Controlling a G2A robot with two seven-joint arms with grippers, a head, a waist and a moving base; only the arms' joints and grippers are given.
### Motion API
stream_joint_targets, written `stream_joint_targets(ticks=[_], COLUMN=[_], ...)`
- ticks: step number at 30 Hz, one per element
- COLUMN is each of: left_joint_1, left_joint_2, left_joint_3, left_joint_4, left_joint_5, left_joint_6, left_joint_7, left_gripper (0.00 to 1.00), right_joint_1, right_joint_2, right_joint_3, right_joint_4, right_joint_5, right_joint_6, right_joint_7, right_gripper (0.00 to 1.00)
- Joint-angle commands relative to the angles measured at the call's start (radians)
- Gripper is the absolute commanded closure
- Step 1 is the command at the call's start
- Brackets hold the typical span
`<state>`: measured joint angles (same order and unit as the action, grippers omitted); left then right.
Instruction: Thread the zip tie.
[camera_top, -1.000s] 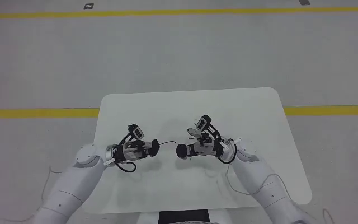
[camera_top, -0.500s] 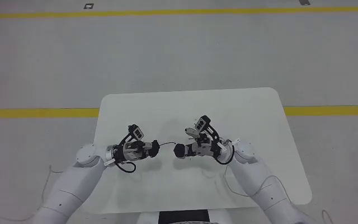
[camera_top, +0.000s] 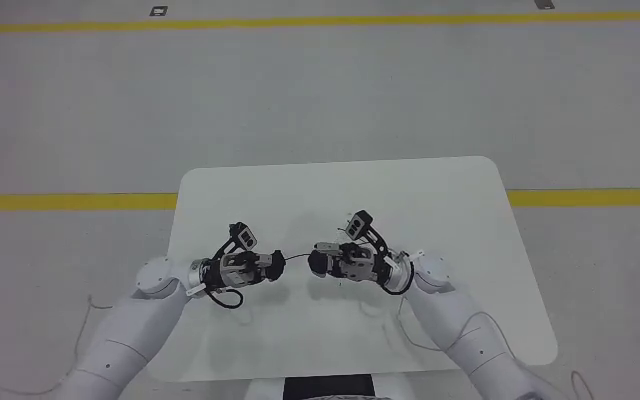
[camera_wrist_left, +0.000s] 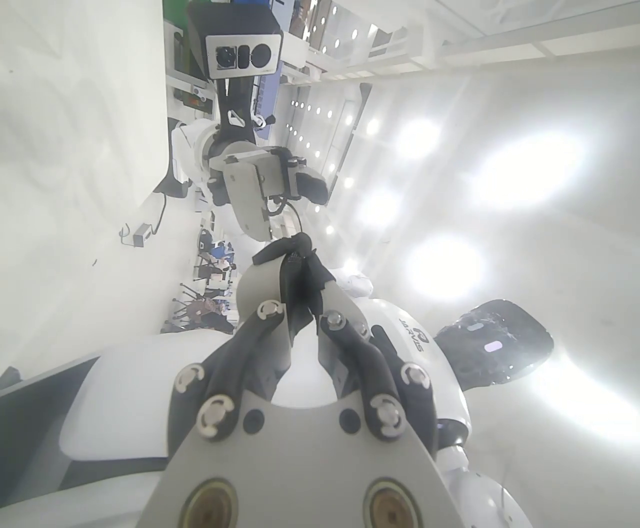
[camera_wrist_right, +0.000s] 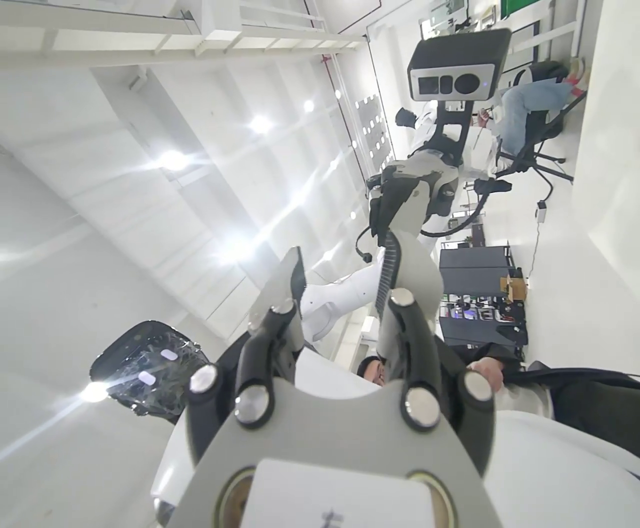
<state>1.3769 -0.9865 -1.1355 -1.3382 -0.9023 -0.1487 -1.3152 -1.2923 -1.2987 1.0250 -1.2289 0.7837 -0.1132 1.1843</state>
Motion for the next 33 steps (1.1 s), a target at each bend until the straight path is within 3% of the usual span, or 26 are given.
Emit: stream_joint_targets(ticks=[1,14,19,31,33], left_joint_1=[0.0,0.0,0.0,0.0,0.002], left_joint_2=[0.0,0.0,0.0,0.0,-0.001], left_joint_3=[0.0,0.0,0.0,0.0,0.004], left_joint_4=[0.0,0.0,0.0,0.0,-0.009], left_joint_5=[0.0,0.0,0.0,0.0,0.005], left_joint_6=[0.0,0.0,0.0,0.0,0.003], left_joint_7=[0.0,0.0,0.0,0.0,0.024], left_gripper=[1.0,1.0,1.0,1.0,1.0], right_joint_1=[0.004,0.021,0.023,0.012,0.004], right_joint_2=[-0.001,-0.006,-0.005,0.009,0.012], right_joint_3=[-0.005,-0.023,-0.024,0.004,0.01], right_joint_4=[0.008,0.032,0.034,0.005,-0.005], right_joint_5=[0.002,-0.001,-0.005,-0.097,-0.103], right_joint_6=[-0.001,-0.008,-0.012,-0.061,-0.064], right_joint_7=[-0.002,-0.019,-0.026,-0.074,-0.077], right_gripper=[0.91,0.91,1.0,1.0,1.0])
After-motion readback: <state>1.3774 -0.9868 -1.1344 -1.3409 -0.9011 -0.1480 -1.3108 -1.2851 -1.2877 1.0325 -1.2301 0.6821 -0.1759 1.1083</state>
